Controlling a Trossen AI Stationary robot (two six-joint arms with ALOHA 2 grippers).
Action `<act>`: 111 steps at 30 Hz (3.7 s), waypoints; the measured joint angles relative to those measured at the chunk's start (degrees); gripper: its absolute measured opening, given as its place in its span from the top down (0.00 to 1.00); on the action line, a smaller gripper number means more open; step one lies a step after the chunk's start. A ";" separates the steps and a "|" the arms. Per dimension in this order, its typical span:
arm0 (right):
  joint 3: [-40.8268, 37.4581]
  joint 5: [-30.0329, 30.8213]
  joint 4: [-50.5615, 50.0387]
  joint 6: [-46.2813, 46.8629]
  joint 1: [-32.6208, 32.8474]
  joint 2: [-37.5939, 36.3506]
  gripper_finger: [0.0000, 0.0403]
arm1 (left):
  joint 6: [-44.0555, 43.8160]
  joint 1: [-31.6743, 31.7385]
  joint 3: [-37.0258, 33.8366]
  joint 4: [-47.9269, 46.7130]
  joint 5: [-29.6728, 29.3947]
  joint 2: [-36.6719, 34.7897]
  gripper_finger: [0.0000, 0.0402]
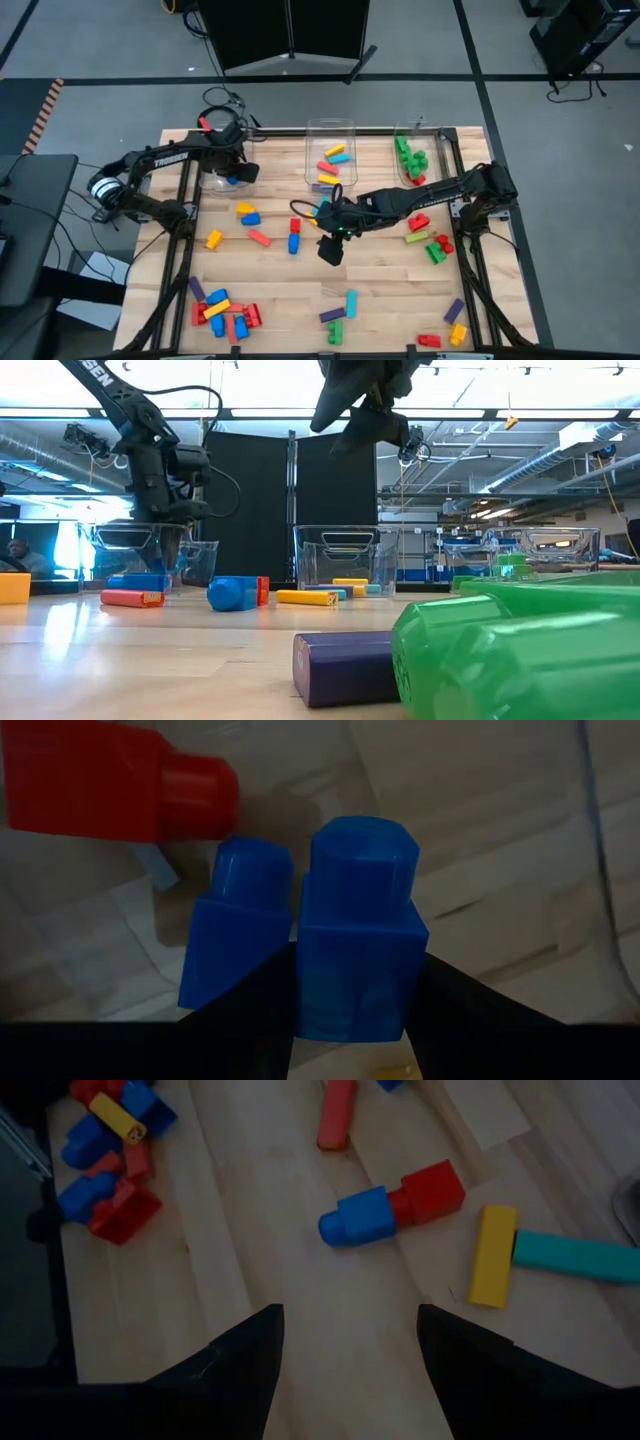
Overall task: Sort blocks by size
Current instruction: Put the blue 1 stud game piece into the left transparent bin, then put the purple block into the middle transparent bin
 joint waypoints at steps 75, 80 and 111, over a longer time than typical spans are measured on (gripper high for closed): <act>0.07 0.35 0.83 -0.57 -0.93 0.04 0.46 | 10.86 -1.27 9.75 -2.05 -2.19 -11.10 0.43; 0.07 4.98 -0.16 -2.40 -0.89 -0.07 0.46 | 10.87 -5.02 9.81 -2.76 -2.19 -17.26 0.44; -32.64 17.59 -1.80 19.45 13.53 -28.39 0.47 | -1.98 -62.52 9.75 13.07 -22.99 -15.32 0.48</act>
